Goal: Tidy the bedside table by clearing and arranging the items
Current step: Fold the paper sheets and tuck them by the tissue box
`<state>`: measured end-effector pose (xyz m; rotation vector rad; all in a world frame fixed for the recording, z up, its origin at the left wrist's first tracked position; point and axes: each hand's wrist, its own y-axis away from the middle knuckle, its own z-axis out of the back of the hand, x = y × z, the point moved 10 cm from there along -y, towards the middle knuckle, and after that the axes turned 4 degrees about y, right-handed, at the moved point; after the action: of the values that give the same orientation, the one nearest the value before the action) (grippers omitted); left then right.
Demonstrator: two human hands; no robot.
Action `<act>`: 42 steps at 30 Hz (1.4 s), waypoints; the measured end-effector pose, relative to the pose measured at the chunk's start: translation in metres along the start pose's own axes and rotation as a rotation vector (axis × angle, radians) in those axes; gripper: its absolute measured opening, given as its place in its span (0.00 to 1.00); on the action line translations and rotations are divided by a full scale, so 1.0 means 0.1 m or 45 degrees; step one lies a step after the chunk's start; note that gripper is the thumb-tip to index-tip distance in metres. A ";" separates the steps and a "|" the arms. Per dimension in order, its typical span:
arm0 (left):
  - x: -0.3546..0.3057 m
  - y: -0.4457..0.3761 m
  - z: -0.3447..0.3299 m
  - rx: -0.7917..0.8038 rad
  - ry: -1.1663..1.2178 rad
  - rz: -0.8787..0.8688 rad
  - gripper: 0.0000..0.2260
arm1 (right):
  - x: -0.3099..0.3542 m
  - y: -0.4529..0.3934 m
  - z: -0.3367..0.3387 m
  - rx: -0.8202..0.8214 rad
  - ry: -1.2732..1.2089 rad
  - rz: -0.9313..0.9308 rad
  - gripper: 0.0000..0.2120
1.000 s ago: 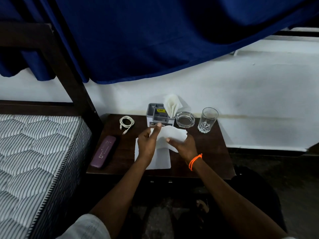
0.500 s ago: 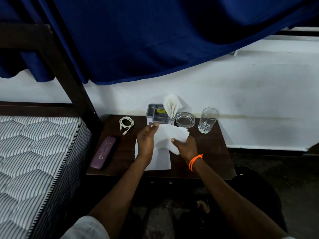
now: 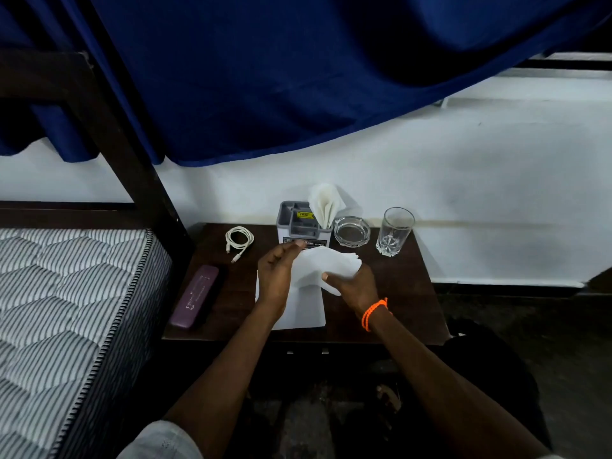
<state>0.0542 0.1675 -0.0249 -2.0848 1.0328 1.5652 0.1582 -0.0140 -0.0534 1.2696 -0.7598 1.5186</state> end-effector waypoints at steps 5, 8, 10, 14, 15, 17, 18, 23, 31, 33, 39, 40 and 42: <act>0.02 0.00 0.05 -0.035 0.019 -0.018 0.10 | 0.00 -0.01 -0.01 -0.022 0.080 0.010 0.18; 0.06 -0.01 0.05 -0.023 0.099 0.050 0.14 | 0.03 -0.01 -0.03 -0.030 0.078 0.053 0.15; 0.09 -0.04 0.00 0.103 -0.038 0.058 0.22 | 0.04 -0.01 0.00 -0.047 0.054 0.057 0.13; 0.26 0.03 -0.06 0.309 -0.679 0.010 0.34 | 0.13 0.00 0.03 -0.046 0.087 0.114 0.14; 0.32 0.03 -0.02 0.296 -0.838 -0.009 0.33 | 0.13 0.00 0.04 -0.050 0.085 0.116 0.14; 0.39 0.02 0.05 0.236 -1.050 -0.062 0.22 | 0.12 0.02 0.06 -0.065 0.078 0.107 0.14; 0.38 0.01 0.08 0.190 -1.080 -0.088 0.15 | 0.12 0.02 0.07 -0.073 0.072 0.104 0.14; 0.17 -0.02 0.05 0.110 -0.855 -0.139 0.09 | 0.22 0.03 0.13 -0.096 -0.040 0.129 0.15; 0.26 -0.03 0.17 0.078 -0.678 -0.039 0.23 | 0.16 0.01 0.02 0.063 0.056 0.136 0.19; 0.32 -0.06 0.19 0.099 -0.697 -0.025 0.28 | 0.12 0.01 -0.01 0.086 0.093 0.132 0.21; 0.28 -0.09 0.23 0.008 -0.737 -0.114 0.11 | 0.09 -0.04 -0.01 0.016 0.127 0.093 0.14; 0.22 -0.08 0.21 0.000 -0.718 -0.151 0.09 | 0.10 -0.04 0.00 0.000 0.114 0.089 0.13; 0.10 -0.06 0.14 0.005 -0.666 -0.195 0.09 | 0.17 -0.04 0.02 -0.019 0.080 0.100 0.13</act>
<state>0.0495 0.1772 -0.0398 -1.5698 0.6690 1.8750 0.1632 -0.0096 -0.0368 1.1875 -0.7863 1.6054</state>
